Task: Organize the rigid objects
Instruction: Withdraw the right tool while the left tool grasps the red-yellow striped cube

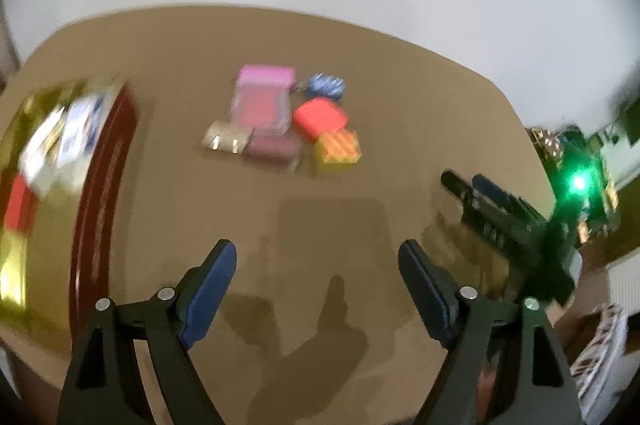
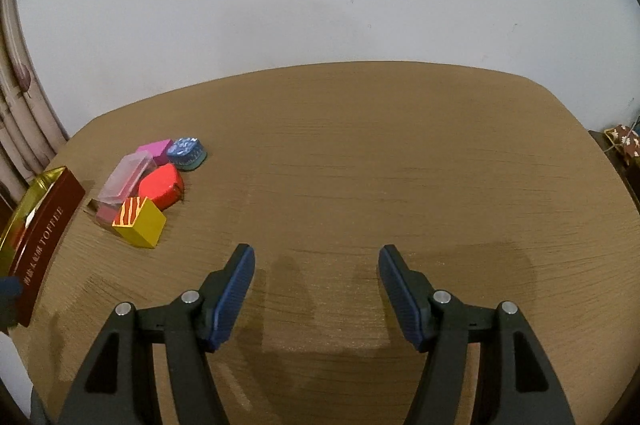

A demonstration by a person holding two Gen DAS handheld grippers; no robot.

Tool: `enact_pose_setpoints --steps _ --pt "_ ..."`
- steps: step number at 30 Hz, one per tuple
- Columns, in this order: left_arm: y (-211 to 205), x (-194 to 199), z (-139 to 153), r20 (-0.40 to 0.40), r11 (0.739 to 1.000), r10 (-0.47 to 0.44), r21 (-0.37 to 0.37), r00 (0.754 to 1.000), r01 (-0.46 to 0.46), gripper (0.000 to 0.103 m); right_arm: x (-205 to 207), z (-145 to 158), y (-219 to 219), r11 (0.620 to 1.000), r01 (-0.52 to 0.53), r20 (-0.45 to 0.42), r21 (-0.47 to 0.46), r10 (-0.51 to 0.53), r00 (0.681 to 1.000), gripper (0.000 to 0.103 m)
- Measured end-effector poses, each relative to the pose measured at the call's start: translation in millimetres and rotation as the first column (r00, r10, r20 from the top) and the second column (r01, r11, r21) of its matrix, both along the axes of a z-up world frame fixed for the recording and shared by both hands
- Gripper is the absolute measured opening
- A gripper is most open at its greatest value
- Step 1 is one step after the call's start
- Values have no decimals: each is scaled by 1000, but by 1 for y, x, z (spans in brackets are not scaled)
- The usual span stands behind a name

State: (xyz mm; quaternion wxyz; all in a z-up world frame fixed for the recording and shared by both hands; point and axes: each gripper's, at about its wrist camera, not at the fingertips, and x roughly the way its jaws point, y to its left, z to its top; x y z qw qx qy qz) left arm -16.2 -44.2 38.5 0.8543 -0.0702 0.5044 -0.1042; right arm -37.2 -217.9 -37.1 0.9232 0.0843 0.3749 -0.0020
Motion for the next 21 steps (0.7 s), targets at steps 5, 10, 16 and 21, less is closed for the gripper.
enact_pose_setpoints --steps 5,10,16,21 --pt "-30 35 0 1 997 -81 13 997 81 77 -15 13 -16 999 1 27 35 -2 1000 66" --pt "-47 58 -12 4 988 -120 99 993 119 77 -22 18 -24 998 3 51 66 -6 999 66" --pt "-46 69 -23 -9 986 -120 114 993 120 77 -28 22 -29 996 1 71 84 -7 997 66" --pt "-44 72 -31 -31 985 -121 119 992 124 72 -30 23 -32 996 7 81 94 -14 997 66"
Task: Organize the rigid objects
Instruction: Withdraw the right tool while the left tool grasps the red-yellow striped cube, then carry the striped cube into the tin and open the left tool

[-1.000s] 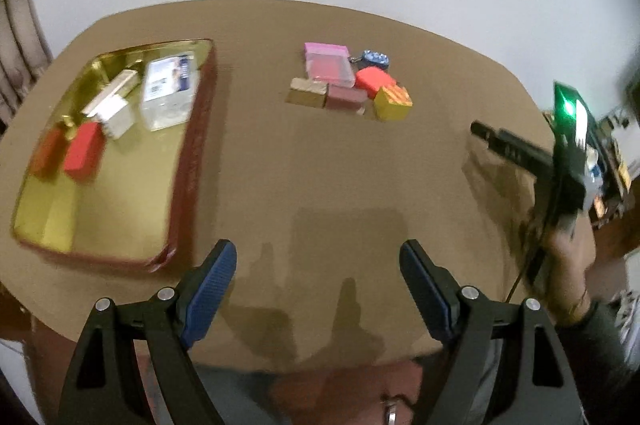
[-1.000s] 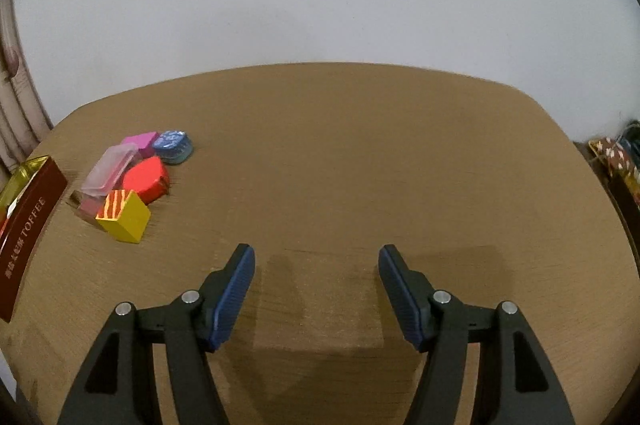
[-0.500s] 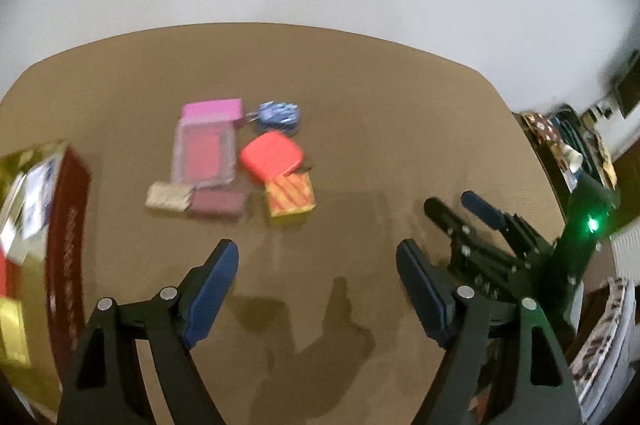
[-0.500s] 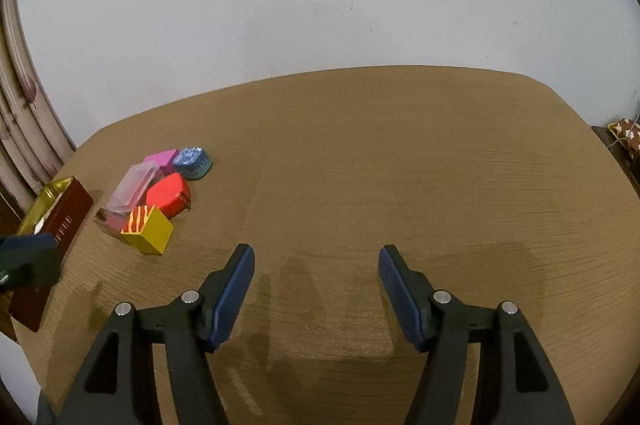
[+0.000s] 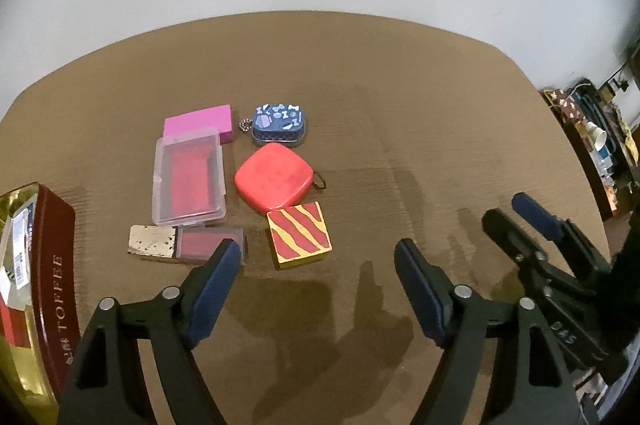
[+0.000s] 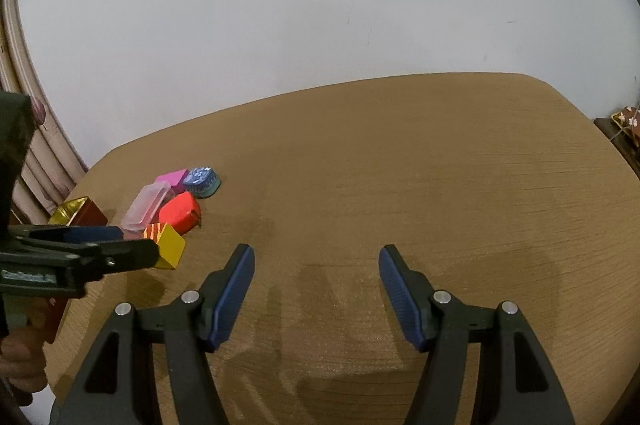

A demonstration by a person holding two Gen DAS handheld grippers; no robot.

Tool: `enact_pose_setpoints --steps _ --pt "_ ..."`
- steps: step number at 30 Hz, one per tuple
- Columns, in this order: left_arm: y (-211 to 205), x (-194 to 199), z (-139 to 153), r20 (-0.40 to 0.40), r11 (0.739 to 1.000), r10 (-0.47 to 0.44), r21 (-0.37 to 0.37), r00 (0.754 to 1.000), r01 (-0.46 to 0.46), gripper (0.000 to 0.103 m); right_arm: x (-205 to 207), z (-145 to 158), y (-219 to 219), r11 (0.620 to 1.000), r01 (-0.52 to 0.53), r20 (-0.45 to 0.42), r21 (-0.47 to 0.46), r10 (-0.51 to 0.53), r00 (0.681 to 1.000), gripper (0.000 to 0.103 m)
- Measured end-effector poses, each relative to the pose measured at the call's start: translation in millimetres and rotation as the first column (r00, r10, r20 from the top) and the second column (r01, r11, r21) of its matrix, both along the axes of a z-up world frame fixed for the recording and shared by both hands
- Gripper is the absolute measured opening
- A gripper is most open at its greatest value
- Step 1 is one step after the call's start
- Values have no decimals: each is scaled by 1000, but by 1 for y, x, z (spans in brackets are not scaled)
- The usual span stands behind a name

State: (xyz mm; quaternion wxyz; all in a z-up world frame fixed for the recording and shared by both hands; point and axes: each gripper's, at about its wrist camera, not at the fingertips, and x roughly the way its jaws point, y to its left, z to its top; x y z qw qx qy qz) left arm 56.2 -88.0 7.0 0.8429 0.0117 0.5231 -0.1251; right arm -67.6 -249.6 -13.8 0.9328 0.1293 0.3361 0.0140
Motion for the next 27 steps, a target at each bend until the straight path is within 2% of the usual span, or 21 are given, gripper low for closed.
enact_pose_setpoints --steps 6,8,10,12,16,19,24,27 --pt "-3 9 -8 -13 1000 -12 4 1000 12 67 -1 1 0 1000 1 6 5 -1 1000 66" --pt "-2 12 -12 -31 1000 -11 -12 999 11 58 -2 1 0 1000 3 10 11 -3 1000 66" --pt "-3 17 -16 -54 1000 -14 -23 998 13 39 -2 1 -1 1000 8 12 15 -8 1000 66" --pt "-5 18 -22 -76 1000 -18 -17 997 16 27 -2 1 -2 1000 11 13 19 -11 1000 66" --pt "-9 11 -21 -42 999 -31 15 999 32 26 -2 2 -4 1000 19 12 25 -19 1000 66" --pt "-9 0 -16 -33 1000 -24 -12 999 24 26 -2 2 -5 999 22 13 30 -23 1000 66" --pt "2 -45 6 -7 1000 -5 -29 1000 5 26 -1 2 -6 999 29 11 33 -29 1000 66" --pt "26 -78 25 2 999 28 -28 1000 -28 26 0 2 -6 999 29 10 34 -29 1000 66"
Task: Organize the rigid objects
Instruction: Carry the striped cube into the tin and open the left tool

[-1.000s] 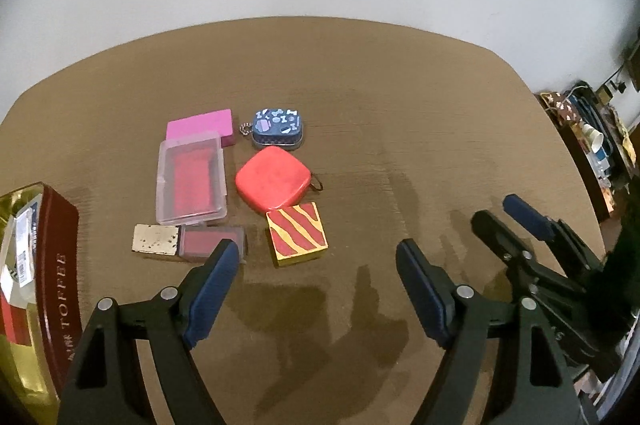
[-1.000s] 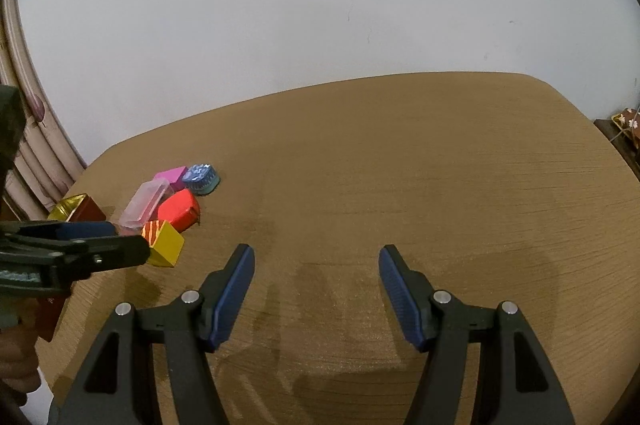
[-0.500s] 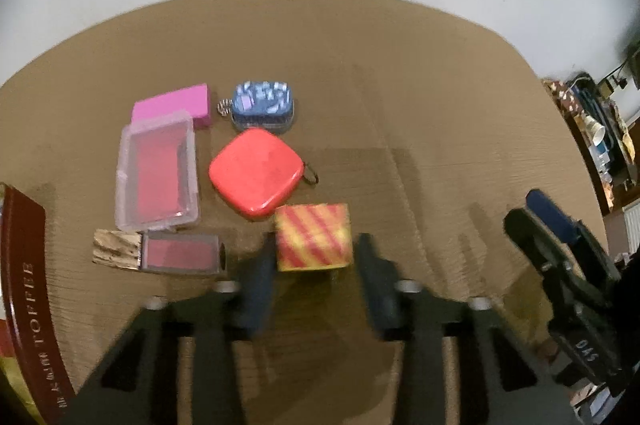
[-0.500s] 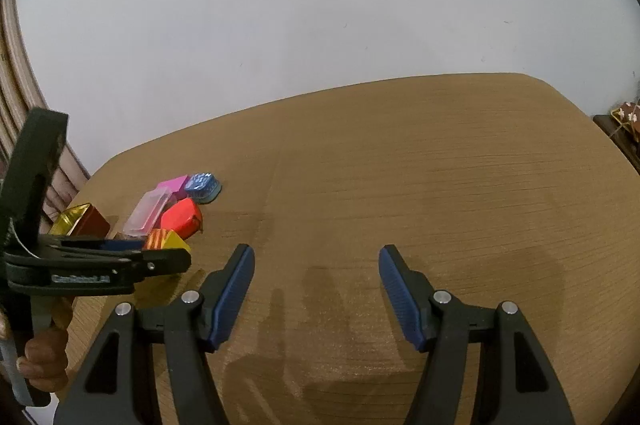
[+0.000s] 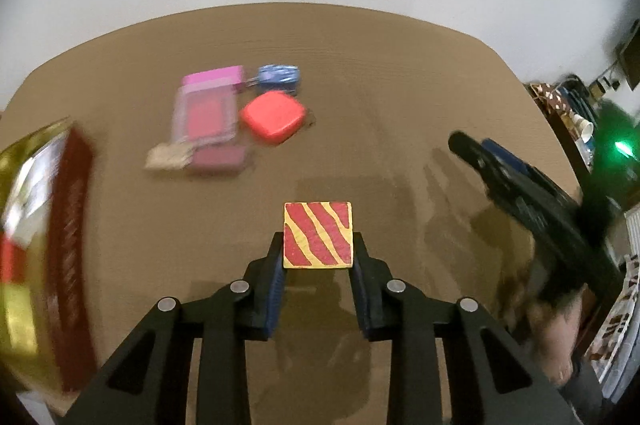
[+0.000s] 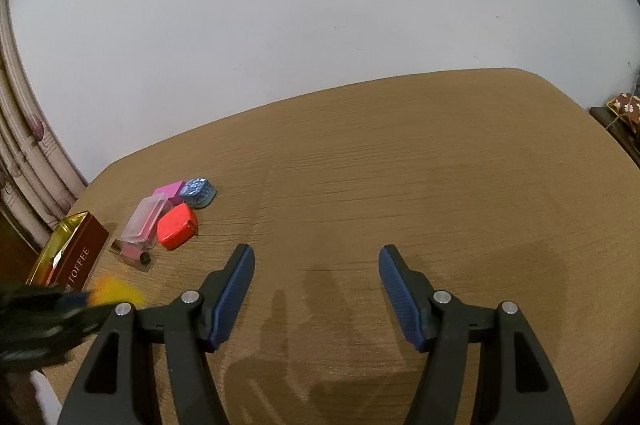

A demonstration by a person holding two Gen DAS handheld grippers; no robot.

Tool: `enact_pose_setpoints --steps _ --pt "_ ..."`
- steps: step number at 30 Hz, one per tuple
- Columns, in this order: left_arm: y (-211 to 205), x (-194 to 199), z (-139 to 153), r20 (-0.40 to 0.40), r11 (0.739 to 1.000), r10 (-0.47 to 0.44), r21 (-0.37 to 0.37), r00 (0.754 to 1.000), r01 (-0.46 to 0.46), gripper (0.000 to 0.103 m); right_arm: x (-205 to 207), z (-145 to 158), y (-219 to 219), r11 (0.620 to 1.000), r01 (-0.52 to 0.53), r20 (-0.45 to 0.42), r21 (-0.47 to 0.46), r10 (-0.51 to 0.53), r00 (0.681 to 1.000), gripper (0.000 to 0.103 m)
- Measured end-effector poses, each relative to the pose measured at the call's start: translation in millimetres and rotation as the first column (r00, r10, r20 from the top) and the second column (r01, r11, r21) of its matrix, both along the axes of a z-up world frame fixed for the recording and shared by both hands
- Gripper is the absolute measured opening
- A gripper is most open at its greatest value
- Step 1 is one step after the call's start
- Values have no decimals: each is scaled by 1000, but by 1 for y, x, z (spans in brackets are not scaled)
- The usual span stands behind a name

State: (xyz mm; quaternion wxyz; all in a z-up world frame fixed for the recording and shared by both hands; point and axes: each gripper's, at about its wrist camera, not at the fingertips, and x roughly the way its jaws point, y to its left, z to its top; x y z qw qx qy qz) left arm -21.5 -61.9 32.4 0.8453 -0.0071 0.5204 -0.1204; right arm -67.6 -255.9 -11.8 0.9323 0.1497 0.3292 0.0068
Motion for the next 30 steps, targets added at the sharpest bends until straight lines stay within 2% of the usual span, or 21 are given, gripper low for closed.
enact_pose_setpoints --steps 6,10,13,15,17,20,22,24,28,30 --pt "96 -41 29 -29 986 162 35 986 -161 26 3 -1 0 1000 9 -16 -7 -10 1000 66" --pt "182 -48 30 -36 943 319 108 947 -314 26 6 -2 1 1000 16 -30 -19 -16 999 66" --pt "225 -38 25 -44 920 378 125 925 -370 26 8 -3 1 1000 19 -38 -24 -20 999 66" --pt "236 -28 19 -48 912 394 142 918 -384 26 9 -4 2 999 19 -45 -28 -20 999 66" --pt "239 -19 13 -50 920 377 138 925 -368 26 10 -5 3 999 20 -50 -31 -21 999 66" --pt "239 -5 3 -28 908 377 207 926 -364 26 12 -7 3 999 21 -55 -33 -23 998 66" --pt "243 9 -7 -66 918 366 188 928 -348 26 12 -7 4 999 23 -59 -35 -25 998 66" --pt "248 18 -18 -103 917 369 200 924 -344 26 13 -8 5 999 23 -64 -37 -25 998 66" --pt "252 35 -29 -106 910 367 246 924 -333 26 15 -10 5 999 22 -72 -42 -25 997 66" --pt "258 47 -32 -123 914 366 232 922 -332 26 16 -11 6 999 21 -74 -42 -25 997 66"
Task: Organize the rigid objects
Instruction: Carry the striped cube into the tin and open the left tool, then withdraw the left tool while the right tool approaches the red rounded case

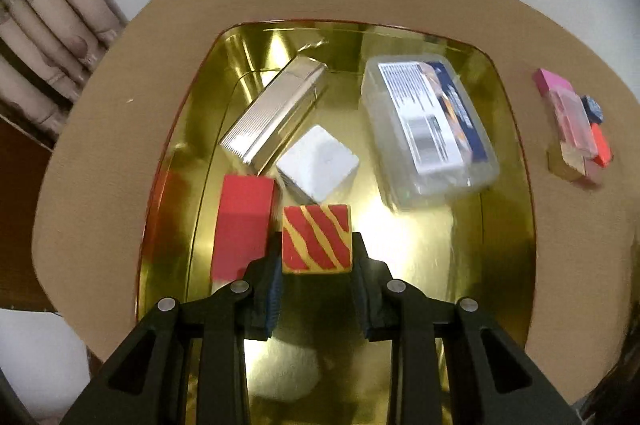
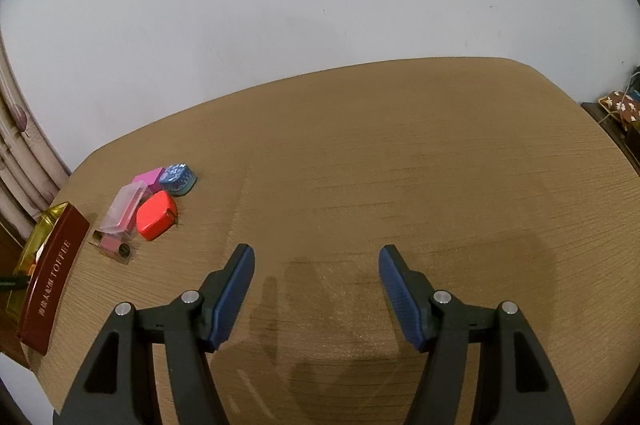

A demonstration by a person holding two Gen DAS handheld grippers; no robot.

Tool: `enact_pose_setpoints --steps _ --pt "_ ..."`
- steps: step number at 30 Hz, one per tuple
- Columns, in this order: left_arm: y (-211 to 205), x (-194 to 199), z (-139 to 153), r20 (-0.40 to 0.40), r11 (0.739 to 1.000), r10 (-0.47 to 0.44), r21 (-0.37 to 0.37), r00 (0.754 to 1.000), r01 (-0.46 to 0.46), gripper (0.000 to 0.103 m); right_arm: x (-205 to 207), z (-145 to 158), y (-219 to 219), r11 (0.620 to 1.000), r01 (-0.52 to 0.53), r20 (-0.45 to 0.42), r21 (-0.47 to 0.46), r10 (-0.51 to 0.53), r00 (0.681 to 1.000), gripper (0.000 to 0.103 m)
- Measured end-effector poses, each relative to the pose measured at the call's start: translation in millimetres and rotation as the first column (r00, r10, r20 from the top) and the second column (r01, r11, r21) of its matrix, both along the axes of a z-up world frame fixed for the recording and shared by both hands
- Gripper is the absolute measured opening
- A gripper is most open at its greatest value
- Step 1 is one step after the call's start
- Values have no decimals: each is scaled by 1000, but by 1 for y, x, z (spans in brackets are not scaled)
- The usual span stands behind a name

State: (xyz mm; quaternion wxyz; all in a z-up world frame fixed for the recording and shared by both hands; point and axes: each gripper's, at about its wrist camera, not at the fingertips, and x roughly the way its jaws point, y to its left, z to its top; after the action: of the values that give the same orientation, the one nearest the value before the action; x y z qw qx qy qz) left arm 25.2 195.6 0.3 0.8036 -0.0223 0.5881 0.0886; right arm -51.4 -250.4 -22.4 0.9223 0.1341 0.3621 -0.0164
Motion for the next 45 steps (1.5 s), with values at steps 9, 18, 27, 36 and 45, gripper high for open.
enact_pose_setpoints --steps 9,18,27,36,45 --pt "5 34 0 36 999 -42 3 998 42 27 1 -2 0 1000 1 -9 -4 -1 1000 66" --pt "-13 5 34 131 995 -61 84 990 50 59 0 -2 -1 1000 0 -6 0 0 1000 66" --pt "-54 -62 65 271 1000 -22 25 962 16 65 4 -4 1 1000 -1 -20 -10 1 1000 66" --pt "-117 -145 56 308 991 -98 -55 946 120 70 13 -11 13 998 -42 -71 -53 38 997 66" --pt "-146 -171 21 256 979 -189 -30 948 204 70 42 10 74 943 -328 -76 -50 324 943 66"
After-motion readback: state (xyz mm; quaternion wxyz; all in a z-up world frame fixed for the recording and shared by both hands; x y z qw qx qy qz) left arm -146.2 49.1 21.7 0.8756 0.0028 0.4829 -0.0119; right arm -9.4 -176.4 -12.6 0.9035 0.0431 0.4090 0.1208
